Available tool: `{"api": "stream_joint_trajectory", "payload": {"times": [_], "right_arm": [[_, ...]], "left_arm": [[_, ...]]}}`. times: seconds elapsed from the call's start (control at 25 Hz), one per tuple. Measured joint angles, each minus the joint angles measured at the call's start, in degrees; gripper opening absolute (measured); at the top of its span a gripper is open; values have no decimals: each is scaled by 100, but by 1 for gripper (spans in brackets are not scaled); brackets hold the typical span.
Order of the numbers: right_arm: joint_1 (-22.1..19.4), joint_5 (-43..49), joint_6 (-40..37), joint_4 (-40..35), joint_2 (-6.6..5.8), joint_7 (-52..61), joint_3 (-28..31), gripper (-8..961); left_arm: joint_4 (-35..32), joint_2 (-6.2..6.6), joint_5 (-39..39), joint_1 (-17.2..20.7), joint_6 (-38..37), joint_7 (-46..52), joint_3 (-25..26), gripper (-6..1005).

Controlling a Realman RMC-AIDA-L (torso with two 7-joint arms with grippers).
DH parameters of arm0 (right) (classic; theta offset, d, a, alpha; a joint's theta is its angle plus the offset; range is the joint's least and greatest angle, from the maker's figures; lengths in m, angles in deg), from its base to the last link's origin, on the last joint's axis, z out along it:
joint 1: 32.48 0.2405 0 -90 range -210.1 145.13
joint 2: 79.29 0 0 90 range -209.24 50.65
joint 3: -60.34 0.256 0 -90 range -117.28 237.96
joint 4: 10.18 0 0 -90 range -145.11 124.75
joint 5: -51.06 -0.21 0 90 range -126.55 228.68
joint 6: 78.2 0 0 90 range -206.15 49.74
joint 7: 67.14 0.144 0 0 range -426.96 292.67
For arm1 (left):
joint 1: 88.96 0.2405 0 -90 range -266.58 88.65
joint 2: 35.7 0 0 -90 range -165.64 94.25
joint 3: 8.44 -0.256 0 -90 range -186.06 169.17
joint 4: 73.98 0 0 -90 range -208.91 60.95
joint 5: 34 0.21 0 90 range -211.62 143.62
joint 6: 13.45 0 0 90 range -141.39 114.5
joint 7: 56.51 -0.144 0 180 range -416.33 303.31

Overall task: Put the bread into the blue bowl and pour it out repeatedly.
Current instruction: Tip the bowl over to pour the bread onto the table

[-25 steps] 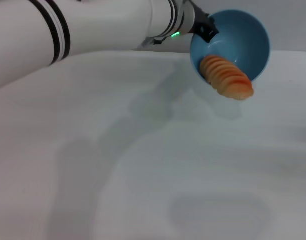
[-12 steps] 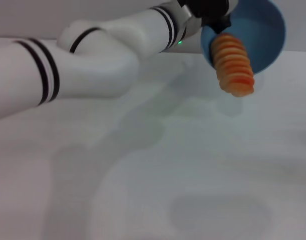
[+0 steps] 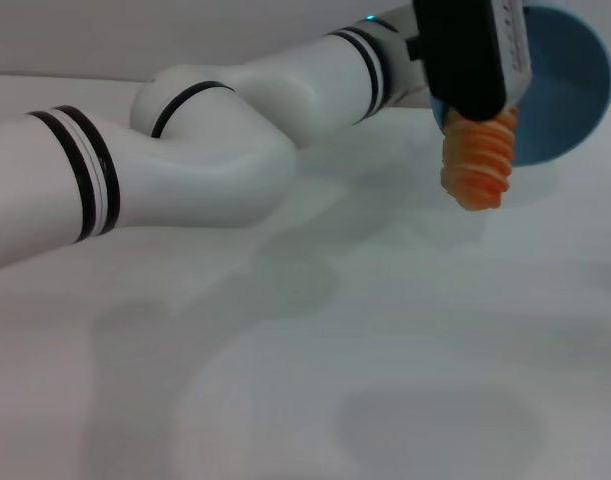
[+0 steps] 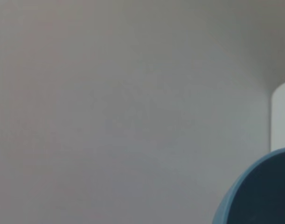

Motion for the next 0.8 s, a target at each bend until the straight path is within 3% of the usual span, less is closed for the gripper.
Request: {"api": "stream_joint_trajectory", "payload": {"times": [0.8], "right_arm": [[78,-1,16,17,-5,-5,0,573]], "left_arm": [[-340,1,0,2,-59,-2208,-317,0]]}}
